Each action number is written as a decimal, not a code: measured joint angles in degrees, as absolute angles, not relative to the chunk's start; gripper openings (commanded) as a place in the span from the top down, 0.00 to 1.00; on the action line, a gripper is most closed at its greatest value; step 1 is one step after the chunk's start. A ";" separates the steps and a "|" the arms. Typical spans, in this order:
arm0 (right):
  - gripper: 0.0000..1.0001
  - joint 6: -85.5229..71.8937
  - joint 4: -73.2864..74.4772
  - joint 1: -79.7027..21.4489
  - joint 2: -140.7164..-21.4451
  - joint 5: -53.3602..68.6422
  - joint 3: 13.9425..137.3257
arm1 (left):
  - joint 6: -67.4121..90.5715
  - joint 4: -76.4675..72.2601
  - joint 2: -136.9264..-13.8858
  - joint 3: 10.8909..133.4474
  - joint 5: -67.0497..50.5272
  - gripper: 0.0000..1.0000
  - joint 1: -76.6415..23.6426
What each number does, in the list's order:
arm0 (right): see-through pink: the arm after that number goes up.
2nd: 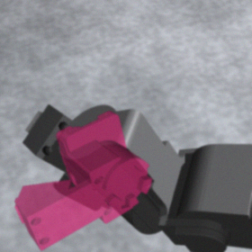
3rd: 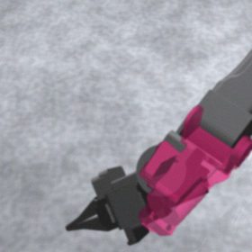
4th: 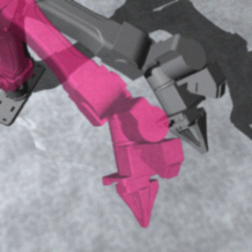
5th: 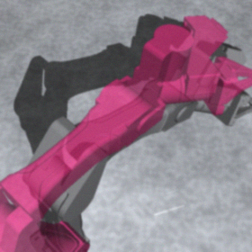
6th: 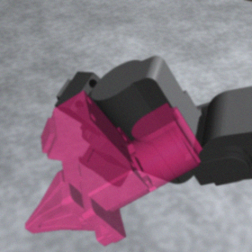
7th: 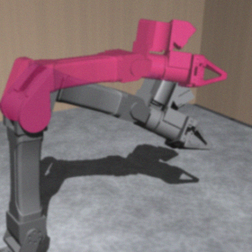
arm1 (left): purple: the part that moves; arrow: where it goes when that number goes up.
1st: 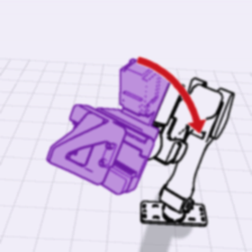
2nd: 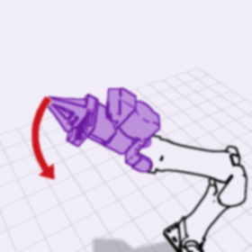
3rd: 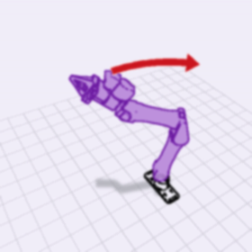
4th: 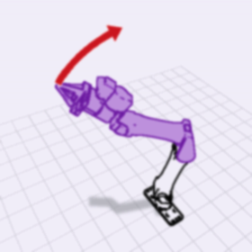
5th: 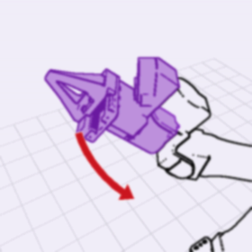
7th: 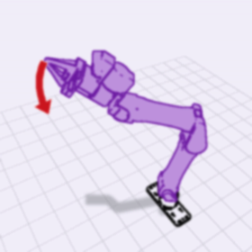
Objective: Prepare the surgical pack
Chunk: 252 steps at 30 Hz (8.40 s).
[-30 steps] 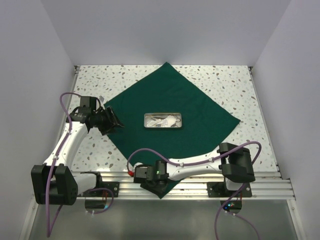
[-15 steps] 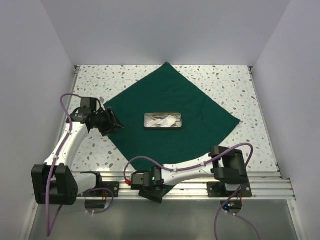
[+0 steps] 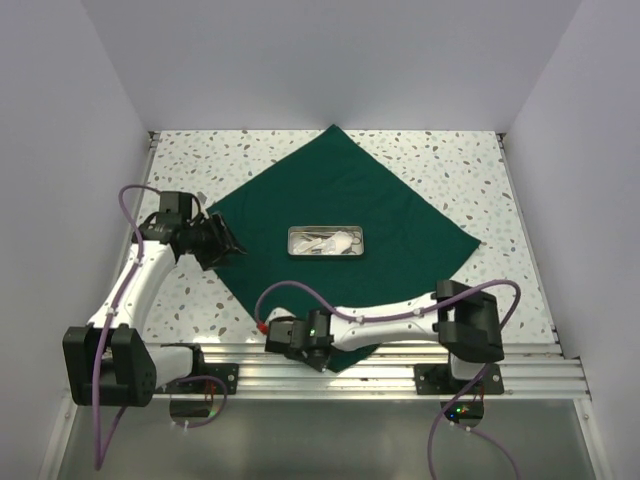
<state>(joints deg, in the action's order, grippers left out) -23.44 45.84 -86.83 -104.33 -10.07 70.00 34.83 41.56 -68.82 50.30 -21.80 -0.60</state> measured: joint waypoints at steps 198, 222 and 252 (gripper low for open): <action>0.93 -18.35 51.42 -9.74 -112.57 9.96 76.82 | 36.27 23.40 -105.21 55.40 -36.16 0.80 -3.22; 0.92 -17.91 51.62 -9.72 -113.38 9.93 78.22 | 24.51 36.69 -100.68 66.24 -19.77 0.36 17.26; 0.92 -17.34 51.86 -9.69 -114.26 10.22 79.96 | 23.20 31.48 -111.26 72.88 -20.69 1.00 18.15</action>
<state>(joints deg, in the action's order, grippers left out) -17.34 51.86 -9.69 -114.26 10.22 79.96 23.20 31.48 -111.26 72.88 -20.69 18.15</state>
